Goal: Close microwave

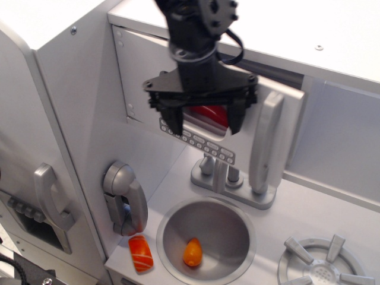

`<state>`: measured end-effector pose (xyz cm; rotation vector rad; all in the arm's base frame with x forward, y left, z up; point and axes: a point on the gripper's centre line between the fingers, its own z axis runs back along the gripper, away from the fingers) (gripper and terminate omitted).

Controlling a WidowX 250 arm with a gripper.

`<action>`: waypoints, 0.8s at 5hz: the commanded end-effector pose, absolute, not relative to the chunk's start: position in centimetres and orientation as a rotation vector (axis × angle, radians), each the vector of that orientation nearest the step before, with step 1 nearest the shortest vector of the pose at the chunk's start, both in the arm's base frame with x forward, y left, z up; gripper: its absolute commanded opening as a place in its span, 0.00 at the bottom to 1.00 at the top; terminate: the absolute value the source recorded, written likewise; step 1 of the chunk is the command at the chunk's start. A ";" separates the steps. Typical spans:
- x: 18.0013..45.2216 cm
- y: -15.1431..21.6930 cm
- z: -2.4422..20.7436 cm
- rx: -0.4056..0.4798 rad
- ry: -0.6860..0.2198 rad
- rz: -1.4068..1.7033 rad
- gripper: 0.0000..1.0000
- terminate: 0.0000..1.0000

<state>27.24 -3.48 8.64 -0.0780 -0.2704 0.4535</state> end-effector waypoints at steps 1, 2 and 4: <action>29.2 -4.7 10.2 -0.098 -0.351 0.468 1.00 0.00; 29.7 -5.0 10.3 -0.104 -0.356 0.482 1.00 0.00; 26.6 -4.2 9.9 -0.093 -0.326 0.405 1.00 0.00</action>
